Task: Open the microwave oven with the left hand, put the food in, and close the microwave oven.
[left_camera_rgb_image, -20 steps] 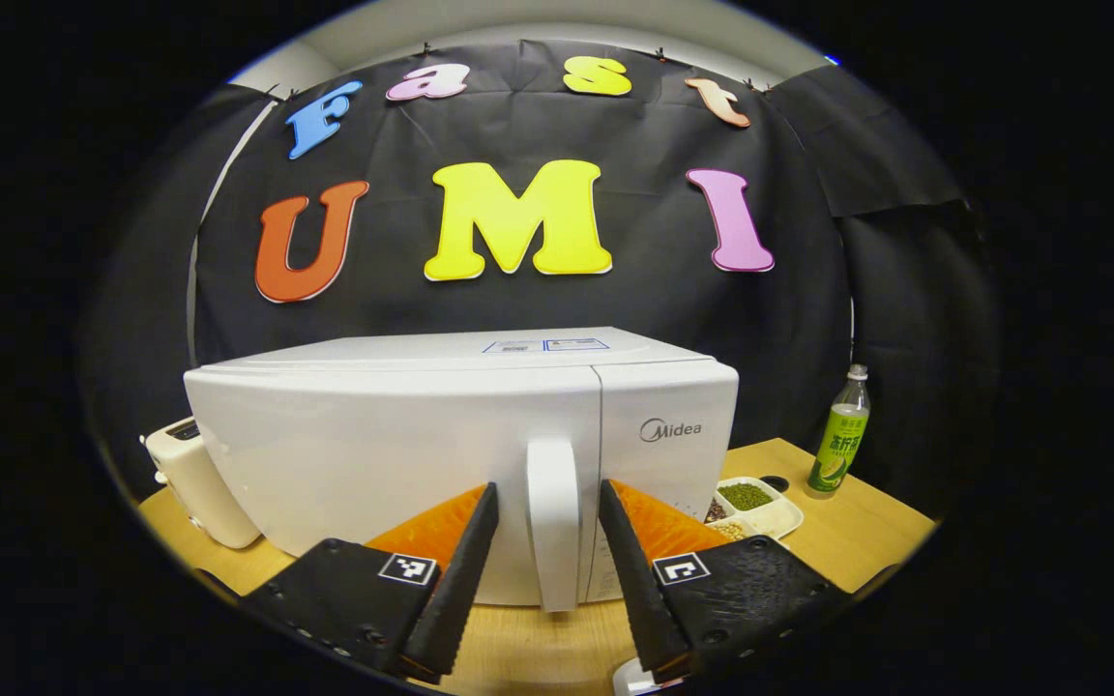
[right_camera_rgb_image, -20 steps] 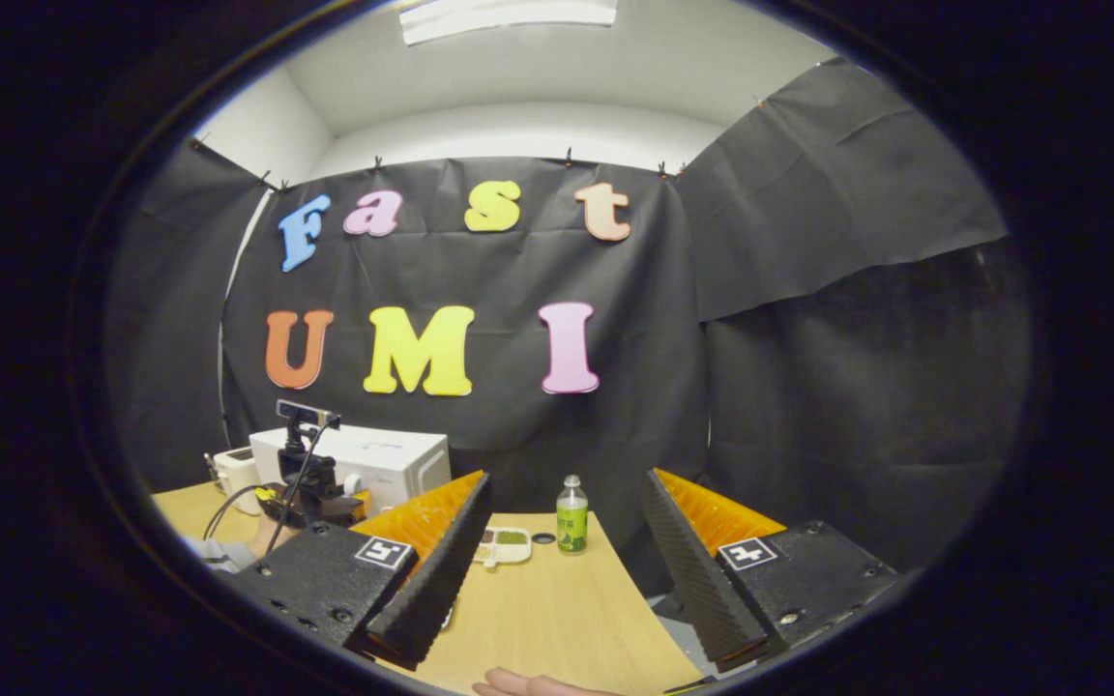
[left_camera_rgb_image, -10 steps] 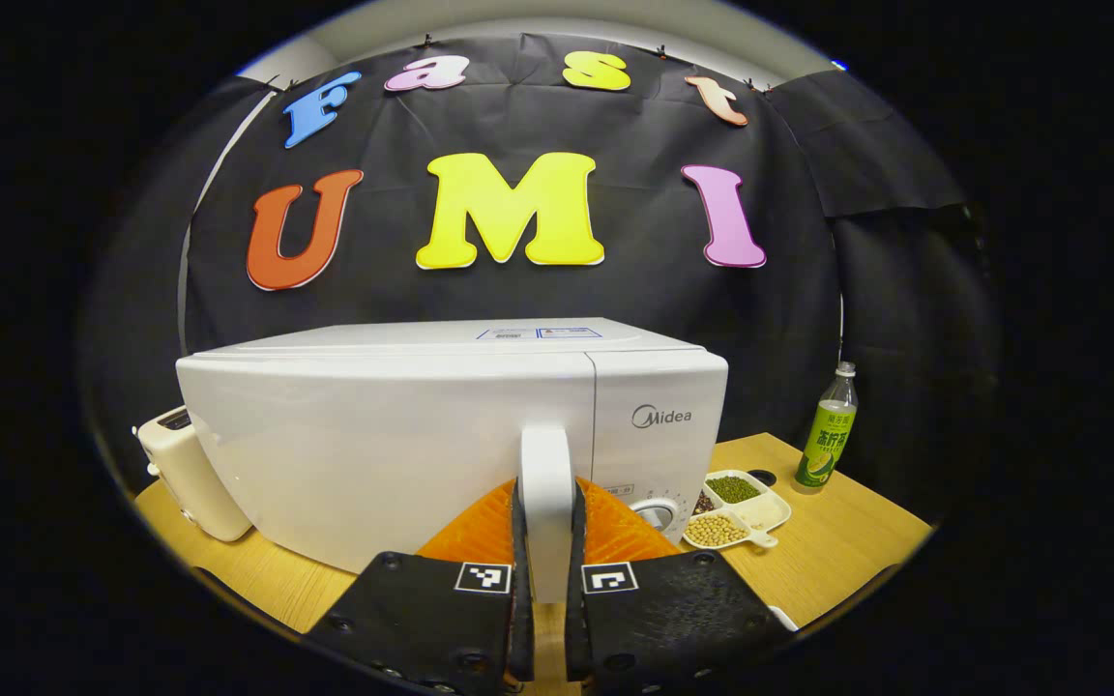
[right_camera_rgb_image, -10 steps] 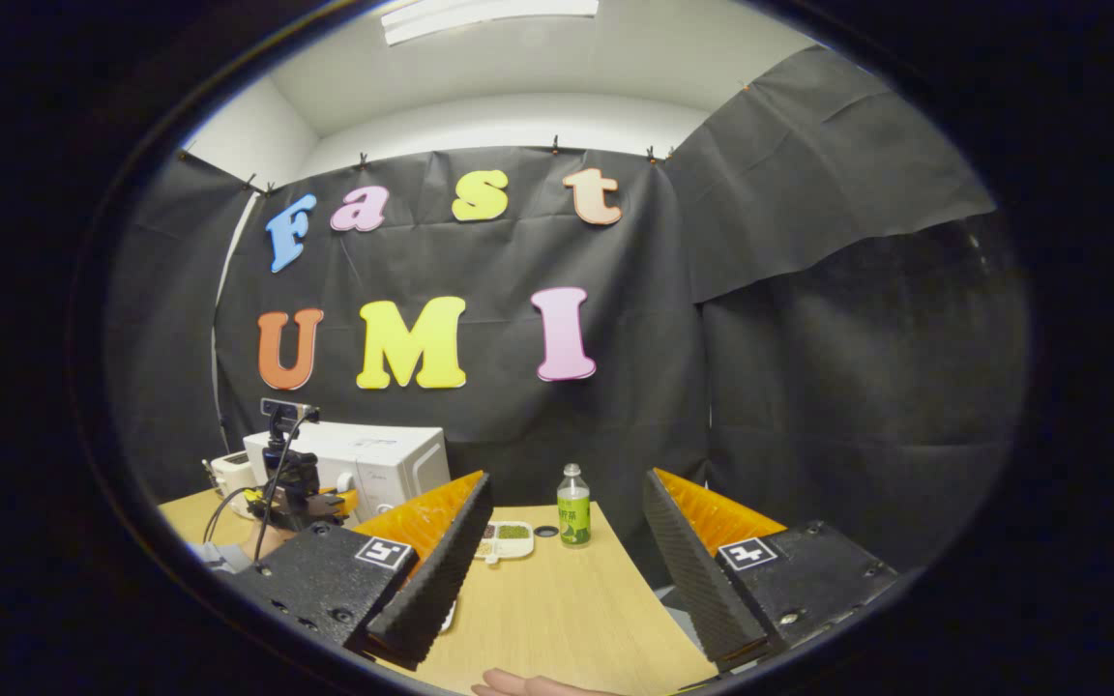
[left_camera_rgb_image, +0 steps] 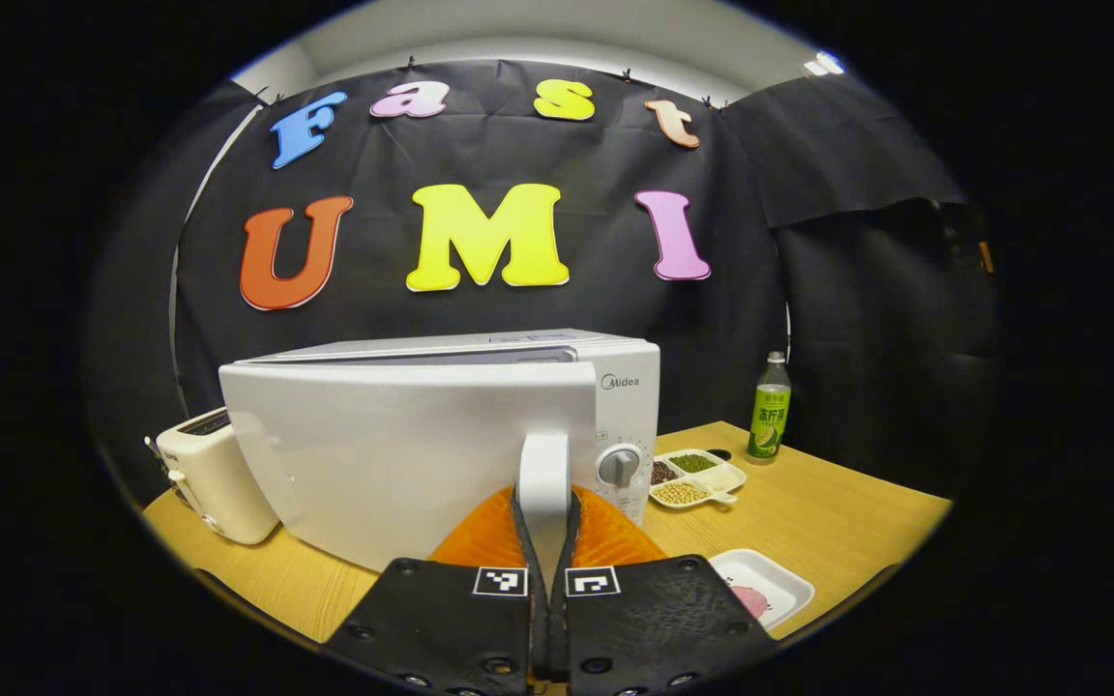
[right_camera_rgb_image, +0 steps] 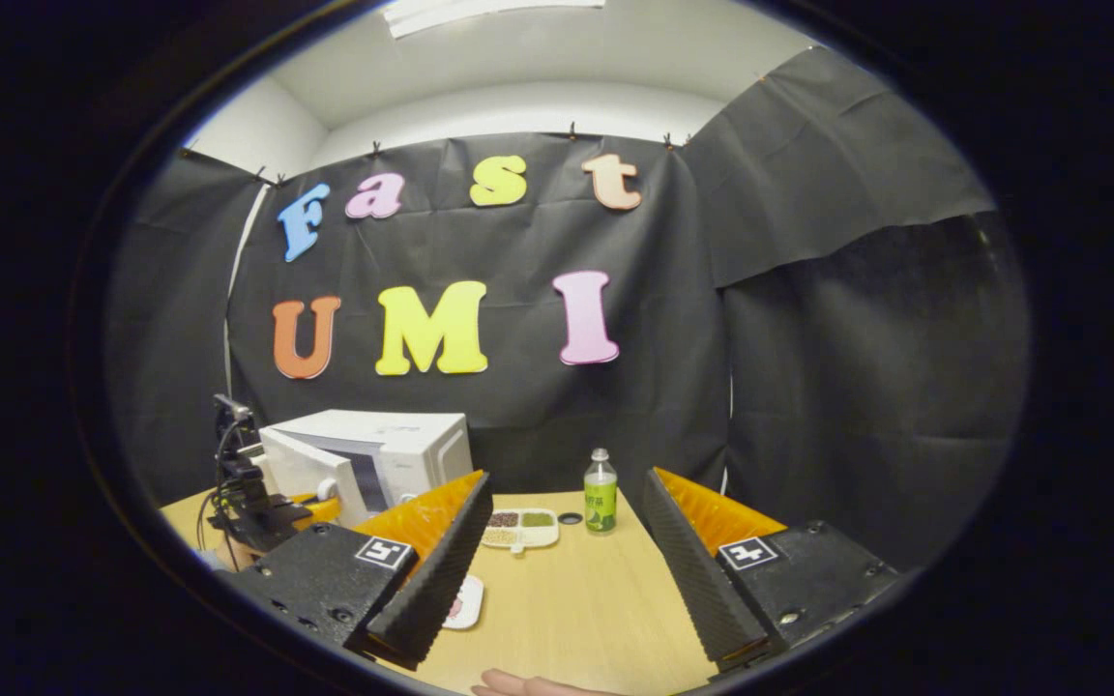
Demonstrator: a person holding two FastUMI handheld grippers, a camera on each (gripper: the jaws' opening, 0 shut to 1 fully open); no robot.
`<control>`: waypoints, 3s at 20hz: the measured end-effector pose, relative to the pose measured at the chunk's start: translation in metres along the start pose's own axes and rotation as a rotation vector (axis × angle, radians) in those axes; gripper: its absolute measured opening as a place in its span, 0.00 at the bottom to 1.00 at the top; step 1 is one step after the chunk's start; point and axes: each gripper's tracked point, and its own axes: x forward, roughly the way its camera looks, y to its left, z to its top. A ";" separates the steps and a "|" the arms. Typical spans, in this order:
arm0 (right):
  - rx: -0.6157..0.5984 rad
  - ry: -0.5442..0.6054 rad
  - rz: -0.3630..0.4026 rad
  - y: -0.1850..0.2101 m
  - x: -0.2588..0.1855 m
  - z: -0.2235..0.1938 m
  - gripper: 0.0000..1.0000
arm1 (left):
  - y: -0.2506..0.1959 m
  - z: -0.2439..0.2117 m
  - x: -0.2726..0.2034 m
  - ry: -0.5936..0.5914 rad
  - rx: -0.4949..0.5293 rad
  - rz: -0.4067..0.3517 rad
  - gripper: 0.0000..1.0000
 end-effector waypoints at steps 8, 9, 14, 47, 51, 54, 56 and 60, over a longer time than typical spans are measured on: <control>-0.033 0.006 0.070 0.067 -0.013 -0.002 0.95 | 0.052 -0.014 -0.106 0.026 0.002 -0.005 0.00; -0.035 0.006 0.078 0.075 -0.015 -0.003 1.00 | 0.063 -0.015 -0.119 0.022 0.004 0.006 0.00; -0.030 0.037 0.134 0.113 -0.017 -0.016 0.94 | 0.128 -0.026 -0.180 0.022 0.042 0.126 0.05; 0.093 1.040 0.267 0.119 0.136 -0.260 0.71 | 0.144 0.096 -0.250 -0.072 -0.057 0.395 0.95; 0.105 1.150 0.269 0.119 0.133 -0.285 0.57 | 0.142 0.093 -0.246 -0.054 -0.068 0.399 0.95; 0.106 1.221 0.285 0.120 0.133 -0.299 0.41 | 0.146 0.096 -0.246 -0.065 -0.053 0.435 0.95; 0.136 1.280 0.315 0.125 0.130 -0.305 0.31 | 0.141 0.099 -0.247 -0.067 -0.045 0.445 0.94; 0.168 1.423 0.372 0.131 0.122 -0.319 0.00 | 0.137 0.096 -0.245 -0.041 -0.030 0.457 0.95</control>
